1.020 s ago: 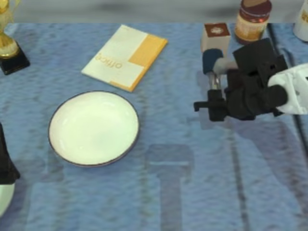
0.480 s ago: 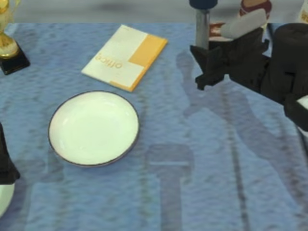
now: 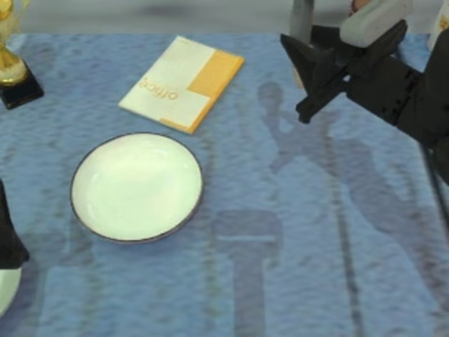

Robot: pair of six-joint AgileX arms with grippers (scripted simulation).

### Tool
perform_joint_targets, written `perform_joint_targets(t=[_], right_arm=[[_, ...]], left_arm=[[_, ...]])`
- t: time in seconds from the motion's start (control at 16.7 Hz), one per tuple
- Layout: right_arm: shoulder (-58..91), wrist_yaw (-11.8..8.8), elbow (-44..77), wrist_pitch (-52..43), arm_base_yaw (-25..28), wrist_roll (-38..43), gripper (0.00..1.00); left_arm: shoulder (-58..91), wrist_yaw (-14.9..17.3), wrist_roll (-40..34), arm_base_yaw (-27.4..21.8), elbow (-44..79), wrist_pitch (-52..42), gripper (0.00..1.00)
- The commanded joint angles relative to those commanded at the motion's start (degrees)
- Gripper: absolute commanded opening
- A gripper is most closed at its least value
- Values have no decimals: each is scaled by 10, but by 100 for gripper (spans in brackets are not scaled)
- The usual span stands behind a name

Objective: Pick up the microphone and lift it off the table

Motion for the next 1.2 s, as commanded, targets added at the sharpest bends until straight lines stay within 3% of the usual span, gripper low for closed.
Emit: perform_joint_targets(t=[0.24, 0.66, 1.2], right_arm=[[0, 10, 1, 0, 10, 2, 0], [-23, 113, -25, 17, 120, -2, 0], [-25, 118, -26, 18, 125, -2, 0]], left_arm=[[0, 0, 0, 0, 0, 0, 100], [0, 0, 0, 0, 0, 0, 100], [0, 0, 0, 0, 0, 0, 100]])
